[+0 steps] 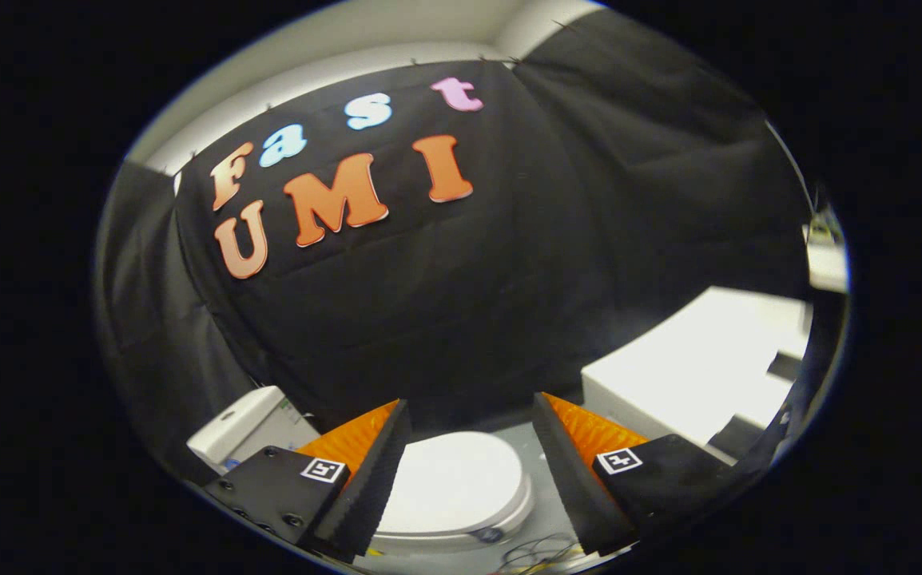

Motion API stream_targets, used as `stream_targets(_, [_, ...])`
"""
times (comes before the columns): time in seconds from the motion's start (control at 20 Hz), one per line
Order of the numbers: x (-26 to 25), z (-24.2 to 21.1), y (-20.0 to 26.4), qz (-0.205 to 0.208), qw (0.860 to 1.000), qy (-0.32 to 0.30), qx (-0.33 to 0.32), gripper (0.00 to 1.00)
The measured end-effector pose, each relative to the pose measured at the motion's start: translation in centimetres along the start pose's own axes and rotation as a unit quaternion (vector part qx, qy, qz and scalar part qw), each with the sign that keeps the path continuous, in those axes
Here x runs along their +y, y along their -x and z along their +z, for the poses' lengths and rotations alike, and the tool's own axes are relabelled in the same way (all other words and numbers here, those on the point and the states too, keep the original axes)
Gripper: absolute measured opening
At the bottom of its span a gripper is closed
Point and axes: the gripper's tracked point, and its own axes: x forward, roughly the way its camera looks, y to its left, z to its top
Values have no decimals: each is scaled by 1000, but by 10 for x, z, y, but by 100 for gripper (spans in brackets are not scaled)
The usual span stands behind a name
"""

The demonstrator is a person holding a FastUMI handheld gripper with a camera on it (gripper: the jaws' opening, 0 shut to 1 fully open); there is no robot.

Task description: Open the toilet lid.

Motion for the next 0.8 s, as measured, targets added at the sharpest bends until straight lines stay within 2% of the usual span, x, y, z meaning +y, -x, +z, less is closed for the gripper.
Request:
stream_targets(0.15, [11,45,20,-5,996,81,-42,98])
stream_targets(0.35, [29,62,26,10,993,97,-61,98])
stream_targets(0.45, [28,47,20,18,996,74,-45,98])
stream_targets(0.6, [18,0,3,28,1000,11,6,98])
stream_targets(0.8, [-1,-79,-16,30,990,-108,89,98])
